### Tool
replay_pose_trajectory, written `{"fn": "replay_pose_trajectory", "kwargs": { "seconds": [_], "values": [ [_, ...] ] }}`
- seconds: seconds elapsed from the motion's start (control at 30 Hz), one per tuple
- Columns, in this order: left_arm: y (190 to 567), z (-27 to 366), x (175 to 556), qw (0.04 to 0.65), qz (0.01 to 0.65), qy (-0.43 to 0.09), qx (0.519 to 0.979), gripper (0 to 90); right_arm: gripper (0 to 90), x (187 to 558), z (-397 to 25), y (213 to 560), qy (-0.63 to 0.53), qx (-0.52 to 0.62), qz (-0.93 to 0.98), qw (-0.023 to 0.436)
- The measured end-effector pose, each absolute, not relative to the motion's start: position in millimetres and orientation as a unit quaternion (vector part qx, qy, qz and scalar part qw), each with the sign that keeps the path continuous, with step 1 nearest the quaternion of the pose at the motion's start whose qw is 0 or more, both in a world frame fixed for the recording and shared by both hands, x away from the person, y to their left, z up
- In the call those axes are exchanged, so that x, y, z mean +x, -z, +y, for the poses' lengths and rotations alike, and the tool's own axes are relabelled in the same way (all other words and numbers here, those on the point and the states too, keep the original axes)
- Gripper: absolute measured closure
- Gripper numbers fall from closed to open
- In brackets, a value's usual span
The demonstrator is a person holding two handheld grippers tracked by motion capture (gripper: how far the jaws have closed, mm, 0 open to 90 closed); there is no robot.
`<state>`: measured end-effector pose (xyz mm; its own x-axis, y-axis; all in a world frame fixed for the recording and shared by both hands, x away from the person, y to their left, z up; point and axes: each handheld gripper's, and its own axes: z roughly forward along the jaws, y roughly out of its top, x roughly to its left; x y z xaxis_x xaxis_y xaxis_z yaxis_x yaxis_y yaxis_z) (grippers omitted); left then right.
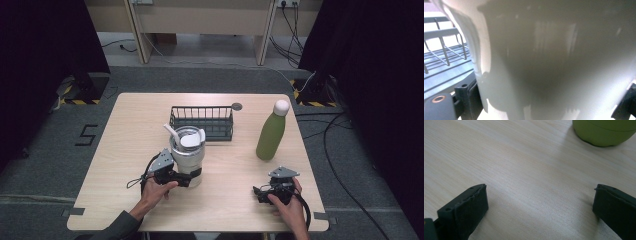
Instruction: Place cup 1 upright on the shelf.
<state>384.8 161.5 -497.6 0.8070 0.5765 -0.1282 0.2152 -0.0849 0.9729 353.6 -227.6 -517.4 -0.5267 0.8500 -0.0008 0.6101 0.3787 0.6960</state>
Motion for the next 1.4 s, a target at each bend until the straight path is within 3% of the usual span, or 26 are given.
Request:
{"fn": "replay_pose_trajectory", "kwargs": {
  "seconds": [0.17, 0.23, 0.6, 1.4],
  "values": [
    [498, 164, 389, 0.609, 0.261, -0.171, 0.729, 9.9, 0.4, 354, -228, 517, -0.328, 0.451, 0.810, 0.183],
    [499, 163, 386, 0.616, 0.277, -0.150, 0.722, 9.9, 0.5, 354, -228, 517, -0.328, 0.451, 0.810, 0.183],
    [492, 167, 387, 0.621, 0.273, -0.173, 0.714, 10.0, 0.5, 354, -228, 517, -0.328, 0.451, 0.810, 0.183],
    [450, 173, 404, 0.633, 0.267, -0.207, 0.696, 9.9, 0.4, 354, -228, 517, -0.328, 0.451, 0.810, 0.183]
  ]
}}
